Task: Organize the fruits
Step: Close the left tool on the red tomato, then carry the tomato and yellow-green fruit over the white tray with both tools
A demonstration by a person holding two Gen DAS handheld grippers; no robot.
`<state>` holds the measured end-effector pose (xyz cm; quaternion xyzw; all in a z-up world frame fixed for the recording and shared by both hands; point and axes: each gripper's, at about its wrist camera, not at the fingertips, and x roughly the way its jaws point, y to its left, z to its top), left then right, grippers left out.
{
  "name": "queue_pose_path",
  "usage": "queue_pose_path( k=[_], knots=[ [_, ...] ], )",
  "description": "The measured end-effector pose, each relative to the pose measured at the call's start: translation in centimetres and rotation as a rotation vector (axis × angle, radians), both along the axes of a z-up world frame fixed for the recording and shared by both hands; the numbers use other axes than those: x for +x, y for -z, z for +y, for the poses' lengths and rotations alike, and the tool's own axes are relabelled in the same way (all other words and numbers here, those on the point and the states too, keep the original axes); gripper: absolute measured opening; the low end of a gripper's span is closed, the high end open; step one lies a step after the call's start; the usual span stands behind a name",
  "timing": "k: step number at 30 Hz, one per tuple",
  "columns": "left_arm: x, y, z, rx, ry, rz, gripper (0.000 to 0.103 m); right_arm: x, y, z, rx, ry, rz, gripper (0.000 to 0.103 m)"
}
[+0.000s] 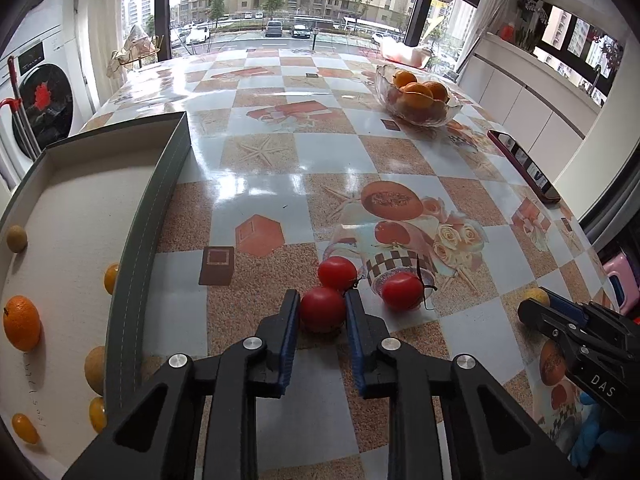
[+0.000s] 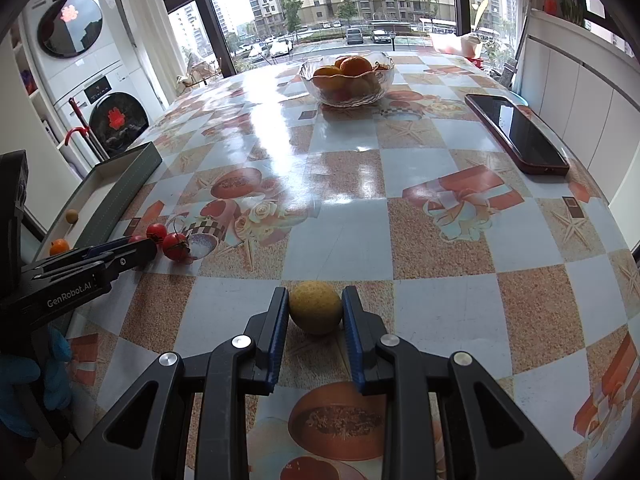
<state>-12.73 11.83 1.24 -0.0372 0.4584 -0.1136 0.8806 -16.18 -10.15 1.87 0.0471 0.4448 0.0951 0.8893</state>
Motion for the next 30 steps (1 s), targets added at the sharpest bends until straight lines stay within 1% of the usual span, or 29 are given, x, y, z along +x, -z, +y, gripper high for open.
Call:
queue_pose_path(
  k=[5, 7, 10, 14, 17, 20, 22, 24, 27, 30],
  knots=[
    [-0.9, -1.1, 0.5, -0.041, -0.01, -0.019, 0.024, 0.0, -0.4, 0.0, 0.016, 0.004, 0.014, 0.029],
    [-1.5, -2.0, 1.0, -0.056, -0.014, -0.038, 0.024, 0.1, -0.8, 0.1, 0.021, 0.004, 0.015, 0.029],
    [-2.3, -3.5, 2.0, -0.059, -0.029, -0.067, 0.024, 0.3, -1.6, 0.7, 0.032, -0.005, 0.012, 0.029],
    [-3.2, -5.5, 4.3, -0.075, -0.06, -0.109, 0.024, 0.8, -2.9, 2.6, 0.054, -0.04, 0.007, 0.029],
    [-3.8, -6.5, 6.6, -0.072, -0.09, -0.135, 0.024, 1.2, -3.9, 4.9, 0.065, -0.081, 0.0, 0.029],
    [-4.1, -6.9, 9.2, -0.016, -0.133, -0.149, 0.024, 1.9, -4.7, 7.7, 0.083, -0.132, 0.003, 0.029],
    [-4.3, -7.0, 11.2, -0.006, -0.161, -0.154, 0.024, 2.4, -5.0, 9.9, 0.092, -0.169, 0.008, 0.029],
    [-4.6, -6.9, 13.3, -0.001, -0.193, -0.153, 0.024, 3.0, -5.1, 12.2, 0.1, -0.209, 0.016, 0.029],
    [-5.0, -6.6, 15.9, 0.034, -0.239, -0.154, 0.024, 3.6, -5.3, 15.5, 0.103, -0.265, 0.022, 0.029],
    [-5.1, -5.6, 17.9, 0.052, -0.275, -0.131, 0.024, 4.4, -5.4, 19.0, 0.107, -0.324, 0.032, 0.029]
  ],
)
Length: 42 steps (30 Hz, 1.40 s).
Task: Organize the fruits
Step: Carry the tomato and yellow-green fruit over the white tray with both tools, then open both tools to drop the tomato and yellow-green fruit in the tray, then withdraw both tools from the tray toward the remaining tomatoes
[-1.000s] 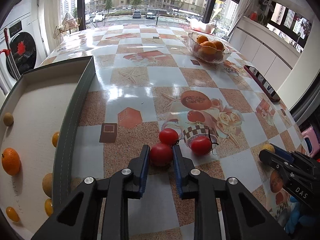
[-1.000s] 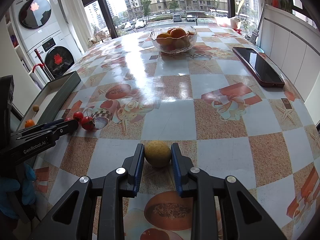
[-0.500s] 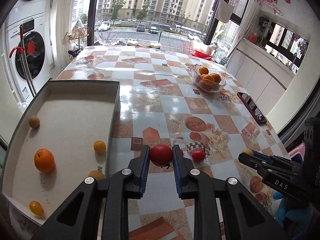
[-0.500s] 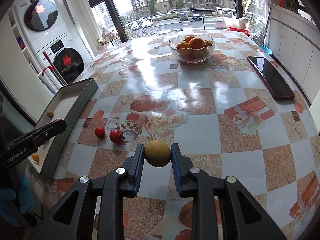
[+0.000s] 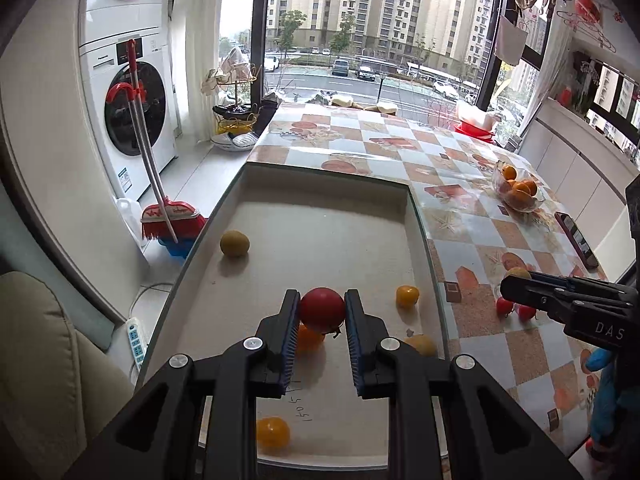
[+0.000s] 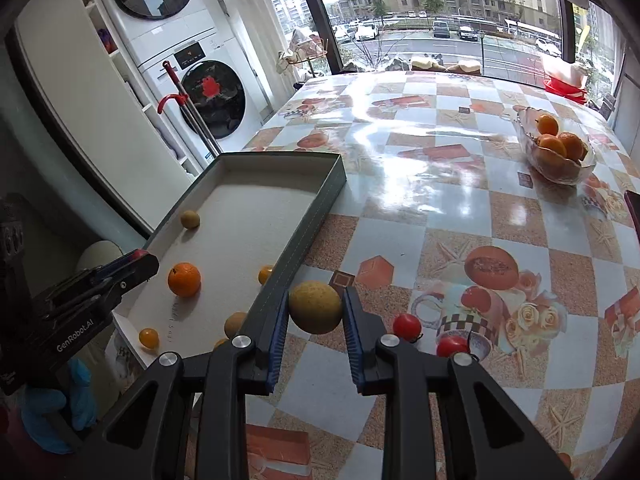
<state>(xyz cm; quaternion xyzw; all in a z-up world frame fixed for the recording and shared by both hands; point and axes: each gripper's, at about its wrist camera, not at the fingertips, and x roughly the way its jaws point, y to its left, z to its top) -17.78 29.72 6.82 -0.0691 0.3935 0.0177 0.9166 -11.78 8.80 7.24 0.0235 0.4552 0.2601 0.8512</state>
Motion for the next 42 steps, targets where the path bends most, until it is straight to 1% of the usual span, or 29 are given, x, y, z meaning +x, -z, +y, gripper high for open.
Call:
queue_pose_path(
  k=[2, 6, 10, 13, 15, 16, 17, 18, 19, 20, 21, 24, 25, 26, 28, 31, 36, 39, 42],
  knots=[
    [0.0, 0.8, 1.0, -0.014, -0.016, 0.017, 0.024, 0.4, 0.1, 2.3, -0.005, -0.043, 0.0, 0.029],
    [0.2, 2.2, 1.7, -0.007, -0.032, 0.051, 0.024, 0.9, 0.5, 6.6, -0.033, -0.121, 0.003, 0.029],
    [0.1, 3.1, 2.1, -0.014, -0.04, 0.068, 0.024, 1.3, 1.6, 9.0, -0.049, -0.176, 0.042, 0.029],
    [0.0, 3.4, 2.3, -0.026, -0.038, 0.076, 0.024, 1.3, 2.2, 10.1, -0.073, -0.199, 0.065, 0.03],
    [-0.1, 3.5, 2.4, -0.029, -0.035, 0.078, 0.024, 1.4, 2.3, 10.3, -0.078, -0.2, 0.072, 0.045],
    [-0.2, 3.5, 2.4, -0.027, -0.034, 0.076, 0.024, 1.4, 2.2, 10.3, -0.079, -0.199, 0.069, 0.07],
    [-0.2, 3.5, 2.4, -0.018, -0.038, 0.077, 0.025, 1.5, 1.9, 10.3, -0.076, -0.198, 0.064, 0.089],
    [-0.2, 3.5, 2.4, -0.007, -0.044, 0.079, 0.042, 1.5, 1.5, 10.1, -0.068, -0.192, 0.051, 0.089],
    [-0.3, 3.4, 2.4, 0.0, -0.053, 0.074, 0.06, 1.5, 1.0, 9.7, -0.066, -0.182, 0.035, 0.089],
    [-0.6, 3.1, 2.4, 0.01, -0.069, 0.053, 0.093, 1.7, 0.5, 9.4, -0.073, -0.171, 0.021, 0.089],
    [-1.0, 2.7, 2.3, 0.017, -0.079, 0.025, 0.1, 1.7, 0.1, 8.8, -0.08, -0.154, 0.003, 0.089],
    [-1.9, 1.6, 1.9, 0.01, -0.047, -0.024, 0.1, 1.6, -0.7, 6.0, -0.089, -0.083, -0.029, 0.095],
    [-2.2, 1.3, 1.8, 0.009, -0.042, -0.036, 0.102, 1.6, -0.7, 4.8, -0.089, -0.053, -0.031, 0.1],
    [-2.5, 1.1, 1.5, 0.013, -0.04, -0.045, 0.102, 1.5, -0.7, 3.4, -0.089, -0.021, -0.032, 0.103],
    [-3.0, 0.7, 0.9, 0.024, -0.031, -0.048, 0.102, 1.0, -0.4, 0.5, -0.091, 0.048, -0.039, 0.103],
    [-3.7, 0.7, -0.9, 0.022, 0.005, -0.017, 0.102, -0.2, 0.6, -3.9, -0.124, 0.145, -0.037, 0.103],
    [-4.2, 1.5, -5.9, 0.051, 0.102, 0.085, 0.102, -1.8, 3.6, -9.9, -0.232, 0.264, 0.022, 0.103],
    [-4.3, 1.6, -9.4, 0.077, 0.165, 0.113, 0.102, -2.7, 4.6, -12.5, -0.278, 0.318, 0.032, 0.103],
    [-4.1, 1.8, -12.2, 0.1, 0.206, 0.14, 0.102, -3.5, 5.1, -14.0, -0.318, 0.343, 0.028, 0.103]
  ],
)
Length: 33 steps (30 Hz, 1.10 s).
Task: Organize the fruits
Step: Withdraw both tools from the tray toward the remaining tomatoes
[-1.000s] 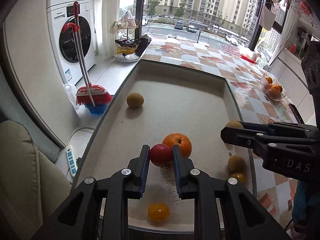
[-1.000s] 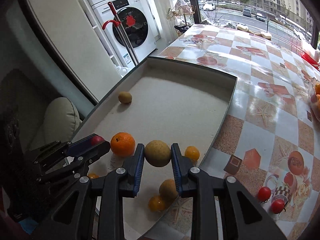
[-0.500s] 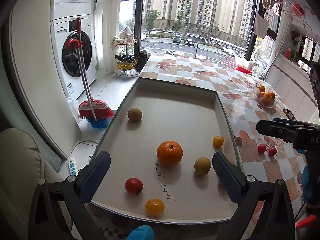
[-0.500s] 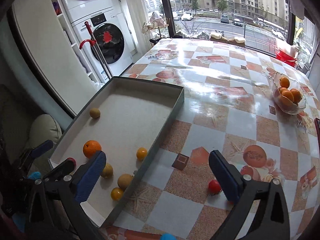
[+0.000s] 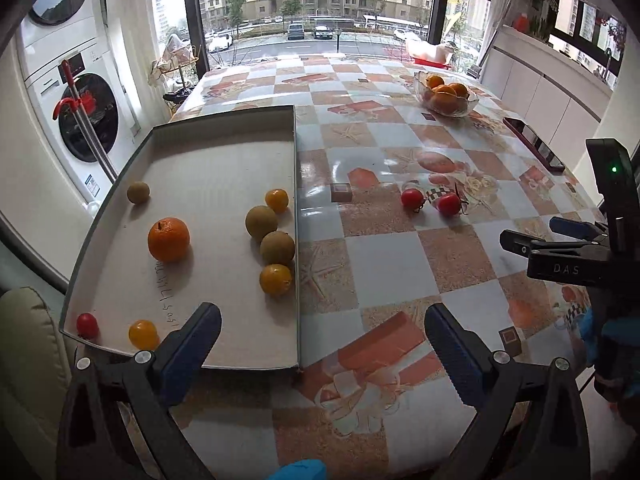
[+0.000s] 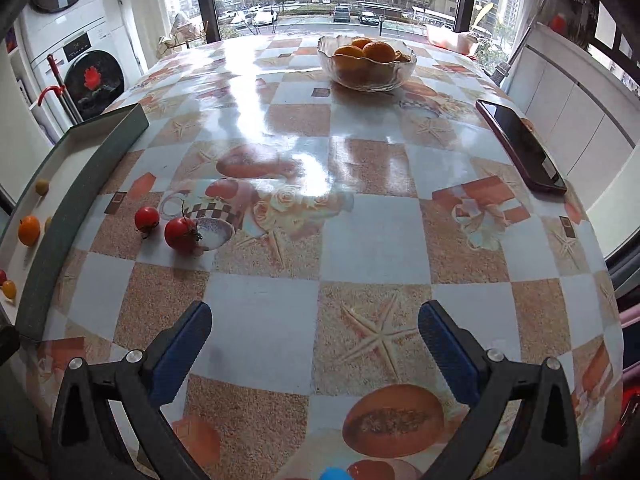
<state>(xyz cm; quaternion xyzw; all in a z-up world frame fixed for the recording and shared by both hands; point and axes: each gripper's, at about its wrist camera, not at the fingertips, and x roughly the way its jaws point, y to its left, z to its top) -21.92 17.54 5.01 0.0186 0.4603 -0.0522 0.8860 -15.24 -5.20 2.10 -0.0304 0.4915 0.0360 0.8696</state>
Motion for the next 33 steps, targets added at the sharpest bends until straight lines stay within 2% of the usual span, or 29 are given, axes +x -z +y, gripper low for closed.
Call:
queue_pose_path(
  k=[5, 8, 11, 14, 18, 19, 22, 24, 25, 26, 28, 33],
  knots=[
    [0.3, 0.6, -2.6, 0.021, 0.023, 0.044, 0.102, -0.5, 1.0, -1.0, 0.001, -0.008, 0.006, 0.103],
    [0.0, 1.7, -3.7, 0.076, 0.019, 0.066, 0.102, -0.7, 1.0, -0.9, 0.001, -0.009, -0.017, 0.103],
    [-0.4, 1.6, -3.6, 0.063, 0.003, 0.06, 0.102, 0.0, 0.9, -0.8, -0.003, -0.01, 0.03, 0.103],
    [-0.2, 0.9, -2.7, 0.009, -0.012, 0.053, 0.102, 0.7, 0.5, 0.1, 0.065, -0.063, 0.027, 0.103],
    [0.3, -0.3, -2.1, 0.036, -0.029, 0.023, 0.102, 2.0, -0.3, 3.6, 0.078, -0.176, -0.023, 0.1],
    [0.4, -0.5, -1.9, 0.043, -0.032, 0.016, 0.102, 2.4, -0.2, 4.4, 0.074, -0.2, -0.024, 0.096],
    [0.8, -1.1, -1.4, 0.053, -0.046, 0.001, 0.102, 3.4, 0.5, 6.3, 0.07, -0.259, 0.002, 0.076],
    [1.2, -1.3, -1.3, 0.055, -0.054, -0.003, 0.102, 3.6, 0.5, 7.2, 0.043, -0.28, -0.021, 0.066],
    [1.5, -1.3, -1.3, 0.057, -0.054, -0.004, 0.102, 3.7, 0.4, 7.4, 0.039, -0.288, -0.029, 0.055],
    [1.8, -1.3, -1.5, 0.061, -0.054, -0.002, 0.102, 3.8, 0.4, 7.6, 0.042, -0.298, -0.032, 0.032],
    [2.5, -1.5, -2.1, 0.066, -0.046, -0.006, 0.102, 3.7, 0.2, 7.5, 0.063, -0.308, -0.034, 0.024],
    [5.1, -0.9, -5.2, 0.069, -0.016, 0.0, 0.102, 3.1, -1.1, 3.7, 0.122, -0.212, -0.088, 0.024]
  ],
)
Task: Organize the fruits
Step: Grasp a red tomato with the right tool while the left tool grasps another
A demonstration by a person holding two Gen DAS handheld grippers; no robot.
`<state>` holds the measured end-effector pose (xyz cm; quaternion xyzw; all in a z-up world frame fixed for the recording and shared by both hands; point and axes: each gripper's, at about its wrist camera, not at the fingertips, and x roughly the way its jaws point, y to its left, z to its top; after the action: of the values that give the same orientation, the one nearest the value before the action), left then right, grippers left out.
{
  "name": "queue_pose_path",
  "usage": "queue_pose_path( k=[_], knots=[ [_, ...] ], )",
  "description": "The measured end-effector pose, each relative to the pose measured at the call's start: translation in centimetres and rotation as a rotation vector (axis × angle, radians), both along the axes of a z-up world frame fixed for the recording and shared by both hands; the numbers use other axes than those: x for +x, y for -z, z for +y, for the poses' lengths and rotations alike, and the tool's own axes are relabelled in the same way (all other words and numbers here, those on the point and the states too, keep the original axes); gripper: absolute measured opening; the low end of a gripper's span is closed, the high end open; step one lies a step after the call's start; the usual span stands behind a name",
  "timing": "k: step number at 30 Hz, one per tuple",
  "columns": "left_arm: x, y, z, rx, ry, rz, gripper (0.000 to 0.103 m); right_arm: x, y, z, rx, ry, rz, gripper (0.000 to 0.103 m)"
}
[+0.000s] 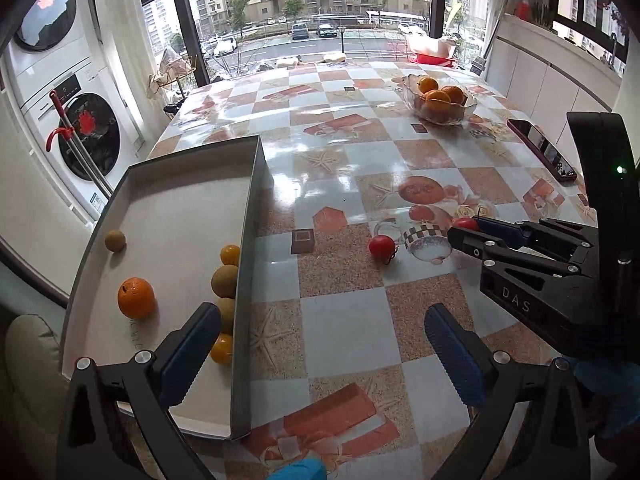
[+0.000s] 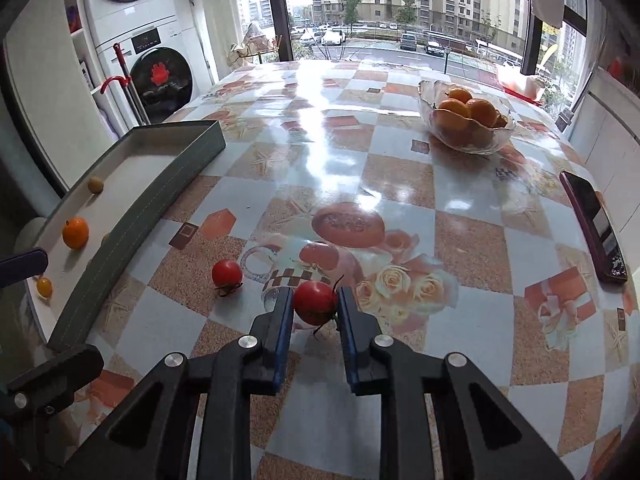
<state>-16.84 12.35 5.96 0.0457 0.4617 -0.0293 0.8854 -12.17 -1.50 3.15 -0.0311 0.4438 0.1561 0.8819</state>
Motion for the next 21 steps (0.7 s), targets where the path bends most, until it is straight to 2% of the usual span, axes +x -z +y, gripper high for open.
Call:
queue_pose_path(
  k=[6, 10, 12, 13, 16, 21],
  knots=[
    [4.5, 2.7, -3.6, 0.004, -0.027, 0.017, 0.102, -1.8, 0.6, -5.9, -0.008, 0.153, -0.009, 0.024],
    [5.9, 4.3, -4.7, 0.046, -0.046, 0.007, 0.102, -2.5, 1.4, -7.6, 0.018, 0.199, 0.002, 0.024],
    [6.1, 5.2, -4.5, 0.053, -0.06, 0.029, 0.103, -2.2, 1.3, -7.6, 0.009, 0.207, -0.002, 0.024],
    [6.0, 5.3, -4.1, 0.018, -0.074, 0.01, 0.103, -2.2, 1.4, -7.4, -0.003, 0.205, -0.007, 0.024],
    [6.0, 5.9, -2.9, -0.069, -0.095, 0.024, 0.103, -2.3, 1.5, -7.0, -0.036, 0.2, -0.028, 0.025],
    [5.8, 6.0, -3.0, -0.066, -0.092, -0.001, 0.103, -2.6, 1.6, -6.9, -0.056, 0.2, -0.038, 0.025]
  ],
)
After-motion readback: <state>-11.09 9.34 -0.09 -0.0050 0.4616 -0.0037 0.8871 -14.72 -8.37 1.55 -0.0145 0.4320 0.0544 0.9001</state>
